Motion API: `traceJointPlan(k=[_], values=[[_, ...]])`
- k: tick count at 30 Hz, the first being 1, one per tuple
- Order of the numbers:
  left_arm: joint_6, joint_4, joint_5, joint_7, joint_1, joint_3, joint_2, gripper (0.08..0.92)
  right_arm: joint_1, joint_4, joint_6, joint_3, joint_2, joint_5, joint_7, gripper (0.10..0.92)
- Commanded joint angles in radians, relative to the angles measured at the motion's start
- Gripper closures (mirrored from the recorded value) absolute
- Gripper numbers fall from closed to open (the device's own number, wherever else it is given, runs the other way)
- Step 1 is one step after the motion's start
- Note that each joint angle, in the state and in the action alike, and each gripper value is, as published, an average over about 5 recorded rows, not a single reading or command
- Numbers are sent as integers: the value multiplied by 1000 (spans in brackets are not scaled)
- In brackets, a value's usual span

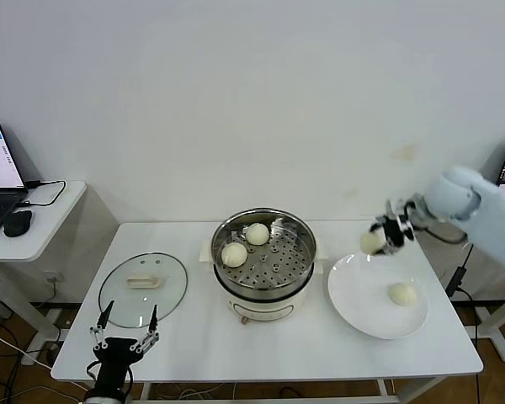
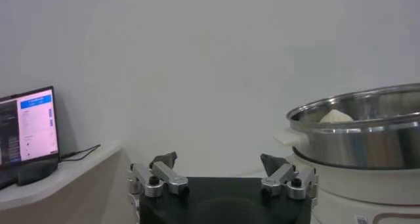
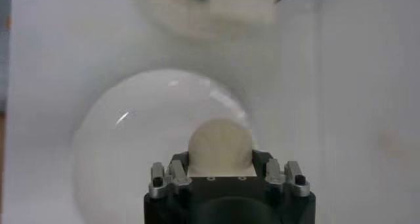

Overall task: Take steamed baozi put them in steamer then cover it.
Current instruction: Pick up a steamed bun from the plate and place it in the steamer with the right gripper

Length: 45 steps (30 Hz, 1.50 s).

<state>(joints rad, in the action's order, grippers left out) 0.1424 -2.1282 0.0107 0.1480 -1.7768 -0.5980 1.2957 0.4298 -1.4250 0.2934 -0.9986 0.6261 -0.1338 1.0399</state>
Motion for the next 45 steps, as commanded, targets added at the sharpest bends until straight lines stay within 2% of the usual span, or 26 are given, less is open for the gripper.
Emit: traceJointPlan(k=[1,9,14,33,45], values=[[1,2,3,0,-1,-3,2,177,242,-3,-28,-142,240,-118,-7,423],[1,0,8,0,-1,-14,6,177,176,24,-172,-224,392,-153,-26,423],[1,1,10,1,-1,-19,10,177,144,20,-278,-278,442,-77,-33,422],[9,9,9,5,6,-19,27,177,66,33,-645,-332,477,217,-73,409],[14,12,8,7,8,-18,33,177,37,25,-707,-322,482,270,-95,367]])
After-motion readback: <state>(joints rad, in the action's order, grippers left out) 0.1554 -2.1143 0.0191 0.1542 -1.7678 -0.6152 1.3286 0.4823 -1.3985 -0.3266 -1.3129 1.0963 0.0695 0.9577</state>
